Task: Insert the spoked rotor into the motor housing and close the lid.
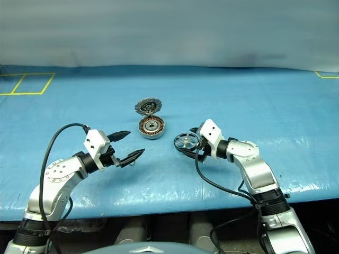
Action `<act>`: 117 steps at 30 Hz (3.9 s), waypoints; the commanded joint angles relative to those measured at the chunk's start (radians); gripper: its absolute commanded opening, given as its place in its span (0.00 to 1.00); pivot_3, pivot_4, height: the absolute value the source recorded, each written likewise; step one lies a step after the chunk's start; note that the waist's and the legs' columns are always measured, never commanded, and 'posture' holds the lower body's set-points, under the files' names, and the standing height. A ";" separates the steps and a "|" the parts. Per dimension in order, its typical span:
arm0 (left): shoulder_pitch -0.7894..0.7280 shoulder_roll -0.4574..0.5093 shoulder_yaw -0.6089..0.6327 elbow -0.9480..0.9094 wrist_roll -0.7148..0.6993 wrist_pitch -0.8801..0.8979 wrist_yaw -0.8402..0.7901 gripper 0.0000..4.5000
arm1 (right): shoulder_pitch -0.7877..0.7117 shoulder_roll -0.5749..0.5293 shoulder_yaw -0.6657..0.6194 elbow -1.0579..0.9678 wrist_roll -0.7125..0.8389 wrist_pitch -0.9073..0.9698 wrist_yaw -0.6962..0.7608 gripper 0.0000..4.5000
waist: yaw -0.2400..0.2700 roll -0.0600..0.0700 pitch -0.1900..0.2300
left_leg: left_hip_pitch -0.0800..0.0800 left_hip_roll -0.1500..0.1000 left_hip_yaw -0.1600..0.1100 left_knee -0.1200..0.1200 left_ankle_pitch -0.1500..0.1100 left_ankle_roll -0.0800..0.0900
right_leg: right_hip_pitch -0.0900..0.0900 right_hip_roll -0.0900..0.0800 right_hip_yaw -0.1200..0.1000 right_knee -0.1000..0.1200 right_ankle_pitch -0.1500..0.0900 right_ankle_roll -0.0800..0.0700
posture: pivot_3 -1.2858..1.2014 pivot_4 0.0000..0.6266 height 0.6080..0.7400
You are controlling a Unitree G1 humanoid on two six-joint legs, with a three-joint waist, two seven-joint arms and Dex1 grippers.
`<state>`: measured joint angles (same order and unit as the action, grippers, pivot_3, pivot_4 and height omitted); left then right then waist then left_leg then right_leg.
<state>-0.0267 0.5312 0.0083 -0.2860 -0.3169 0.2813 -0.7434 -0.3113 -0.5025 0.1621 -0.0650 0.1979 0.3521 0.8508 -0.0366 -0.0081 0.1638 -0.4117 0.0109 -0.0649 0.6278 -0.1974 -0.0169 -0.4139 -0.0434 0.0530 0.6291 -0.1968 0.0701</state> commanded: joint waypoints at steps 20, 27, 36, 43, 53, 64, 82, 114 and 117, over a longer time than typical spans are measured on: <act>-0.061 -0.023 0.013 0.048 -0.022 -0.025 -0.009 1.00 | -0.004 0.019 -0.010 -0.029 0.002 -0.019 -0.015 0.99 | 0.000 0.000 0.000 | 0.000 0.000 0.000 0.000 0.000 0.000 | 0.000 0.000 0.000 0.000 0.000 0.000 | 0.52 0.24 1.00; -0.198 -0.015 -0.019 0.129 -0.010 0.013 -0.038 1.00 | 0.017 0.031 -0.013 -0.041 0.000 -0.030 -0.034 0.99 | 0.002 0.000 0.000 | 0.000 0.000 0.000 0.001 0.000 0.000 | 0.001 0.000 0.000 0.000 0.000 0.000 | 0.52 0.24 1.00; -0.546 0.122 -0.296 0.374 0.216 -0.038 -0.309 1.00 | 0.045 0.057 -0.011 -0.056 -0.006 -0.053 -0.070 0.99 | -0.001 0.000 0.000 | 0.000 -0.001 0.000 0.001 0.000 0.000 | 0.001 0.001 0.000 0.000 0.000 0.000 | 0.52 0.24 1.00; -0.789 0.150 -0.455 0.587 0.397 -0.193 -0.489 1.00 | 0.067 0.060 -0.018 -0.074 -0.008 -0.068 -0.091 0.99 | -0.001 -0.001 0.000 | -0.001 -0.001 -0.001 0.000 0.000 0.000 | -0.001 0.001 0.000 0.000 0.000 0.000 | 0.52 0.24 1.00; -1.071 0.089 -0.568 0.958 0.547 -0.425 -0.685 1.00 | 0.060 0.066 -0.014 -0.063 -0.021 -0.084 -0.106 0.99 | 0.000 -0.002 0.001 | -0.002 -0.001 0.000 0.001 0.000 0.001 | -0.001 0.001 0.001 0.000 0.000 0.001 | 0.52 0.24 1.00; -1.202 0.001 -0.578 1.245 0.640 -0.588 -0.735 1.00 | 0.098 0.075 -0.026 -0.097 -0.025 -0.090 -0.144 0.99 | -0.001 -0.005 0.003 | -0.004 -0.001 0.000 0.001 -0.001 0.002 | -0.002 0.001 0.001 0.000 0.000 0.001 | 0.52 0.24 1.00; -1.226 -0.102 -0.579 1.431 0.728 -0.673 -0.639 1.00 | 0.172 0.059 -0.055 -0.187 -0.011 -0.068 -0.178 0.99 | 0.000 -0.007 0.004 | -0.004 -0.001 -0.001 0.002 -0.001 0.002 | -0.001 0.001 0.002 0.001 0.001 0.003 | 0.52 0.24 1.00; -1.193 -0.131 -0.592 1.517 0.817 -0.715 -0.563 0.41 | 0.207 0.056 -0.068 -0.268 -0.017 -0.046 -0.224 1.00 | 0.000 -0.007 0.004 | 0.000 -0.001 0.000 0.005 -0.001 0.002 | 0.000 0.002 0.003 0.005 0.001 0.003 | 0.52 0.24 1.00; -1.190 -0.123 -0.587 1.517 0.813 -0.717 -0.590 0.41 | 0.203 0.057 -0.073 -0.268 -0.018 -0.051 -0.232 1.00 | -0.004 -0.007 0.004 | -0.001 -0.001 0.000 0.009 -0.001 0.002 | 0.000 0.002 0.003 0.008 0.001 0.003 | 0.52 0.24 1.00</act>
<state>-1.2299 0.3933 -0.5770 1.2178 0.4849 -0.4295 -1.3006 -0.0991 -0.4410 0.1166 -0.2883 0.1721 0.3124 0.6277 -0.0406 -0.0151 0.1680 -0.4127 0.0099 -0.0644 0.6372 -0.1984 -0.0149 -0.4139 -0.0418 0.0564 0.6378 -0.1958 0.0731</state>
